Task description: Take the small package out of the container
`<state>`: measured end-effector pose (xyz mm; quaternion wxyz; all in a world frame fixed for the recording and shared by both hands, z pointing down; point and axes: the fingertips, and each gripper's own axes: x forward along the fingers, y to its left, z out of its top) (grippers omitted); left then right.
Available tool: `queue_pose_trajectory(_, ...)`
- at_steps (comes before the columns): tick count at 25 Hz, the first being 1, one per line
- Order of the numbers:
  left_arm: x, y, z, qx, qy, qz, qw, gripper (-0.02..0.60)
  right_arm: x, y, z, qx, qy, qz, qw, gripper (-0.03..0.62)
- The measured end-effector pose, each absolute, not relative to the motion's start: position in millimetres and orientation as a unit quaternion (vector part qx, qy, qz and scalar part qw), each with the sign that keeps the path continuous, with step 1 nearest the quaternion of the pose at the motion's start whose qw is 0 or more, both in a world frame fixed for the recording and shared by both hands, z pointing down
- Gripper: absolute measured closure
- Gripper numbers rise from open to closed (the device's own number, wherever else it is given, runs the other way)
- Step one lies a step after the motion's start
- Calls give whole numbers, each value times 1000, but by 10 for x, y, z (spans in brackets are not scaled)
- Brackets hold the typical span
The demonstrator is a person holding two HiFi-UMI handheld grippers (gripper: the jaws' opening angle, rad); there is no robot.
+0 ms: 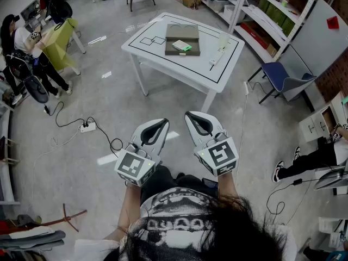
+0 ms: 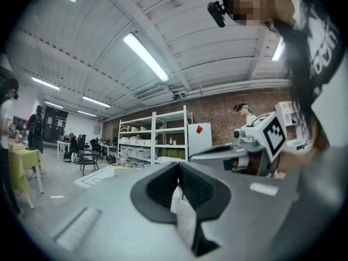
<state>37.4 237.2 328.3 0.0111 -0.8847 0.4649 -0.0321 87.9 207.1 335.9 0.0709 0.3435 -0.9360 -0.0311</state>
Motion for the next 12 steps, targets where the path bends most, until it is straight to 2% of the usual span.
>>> queue_pose_trajectory(12,464,2415,3277,-886,462,-32,0,581,950,2082,3463,341,-936,-25,79,597)
